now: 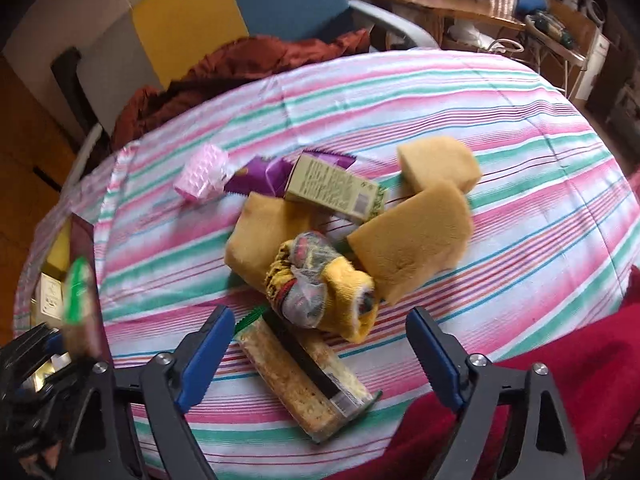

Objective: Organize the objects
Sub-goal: 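Carry the snack bag toward the tray while the right gripper grasps the yellow cloth bundle, then release the snack bag and yellow cloth bundle into the gold tray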

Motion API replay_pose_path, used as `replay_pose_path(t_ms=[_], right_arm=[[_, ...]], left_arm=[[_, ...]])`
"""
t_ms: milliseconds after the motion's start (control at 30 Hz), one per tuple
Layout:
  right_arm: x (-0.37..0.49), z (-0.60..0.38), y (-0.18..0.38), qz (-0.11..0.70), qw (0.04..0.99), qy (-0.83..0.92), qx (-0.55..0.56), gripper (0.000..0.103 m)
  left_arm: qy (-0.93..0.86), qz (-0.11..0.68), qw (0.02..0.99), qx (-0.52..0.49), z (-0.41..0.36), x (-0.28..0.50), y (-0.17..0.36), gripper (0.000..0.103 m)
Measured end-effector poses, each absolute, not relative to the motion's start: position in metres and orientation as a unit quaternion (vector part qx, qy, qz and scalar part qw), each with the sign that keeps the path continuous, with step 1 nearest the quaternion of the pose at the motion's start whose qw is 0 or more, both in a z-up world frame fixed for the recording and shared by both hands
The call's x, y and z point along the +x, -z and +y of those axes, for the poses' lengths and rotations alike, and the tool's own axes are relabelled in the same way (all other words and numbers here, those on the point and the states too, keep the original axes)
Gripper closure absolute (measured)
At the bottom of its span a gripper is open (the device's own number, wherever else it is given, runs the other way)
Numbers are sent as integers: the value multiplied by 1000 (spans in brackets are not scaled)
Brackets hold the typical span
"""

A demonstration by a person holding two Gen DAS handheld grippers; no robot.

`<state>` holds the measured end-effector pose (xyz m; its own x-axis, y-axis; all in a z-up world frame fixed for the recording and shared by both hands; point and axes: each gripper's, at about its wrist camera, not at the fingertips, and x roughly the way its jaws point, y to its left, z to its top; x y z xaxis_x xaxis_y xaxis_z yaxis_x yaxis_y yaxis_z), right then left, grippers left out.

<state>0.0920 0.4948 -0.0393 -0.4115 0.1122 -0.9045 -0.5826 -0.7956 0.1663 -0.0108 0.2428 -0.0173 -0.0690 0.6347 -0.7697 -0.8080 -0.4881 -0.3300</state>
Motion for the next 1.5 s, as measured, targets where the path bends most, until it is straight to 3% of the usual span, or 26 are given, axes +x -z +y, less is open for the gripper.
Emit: replay_pose_path(t_ms=[133, 200, 300, 400, 667, 900, 1500], right_arm=[[79, 498, 47, 225, 234, -796, -511, 25], [73, 497, 53, 216, 230, -794, -520, 45], [70, 492, 54, 198, 230, -797, -523, 57], [77, 490, 47, 201, 231, -805, -508, 62], [107, 475, 1, 214, 218, -851, -427, 62], [93, 425, -43, 194, 153, -887, -390, 62], [-98, 230, -30, 128, -71, -882, -449, 61]], left_arm=[[-736, 72, 492, -459, 220, -7, 11, 57], [-743, 64, 486, -455, 210, -6, 10, 57], [-751, 49, 478, -452, 193, -6, 8, 57], [-758, 33, 467, -454, 173, -7, 7, 57], [-779, -11, 420, -467, 118, -10, 16, 57], [-808, -47, 369, -457, 64, -15, 16, 57], [-858, -109, 204, -458, -45, -43, 39, 53]])
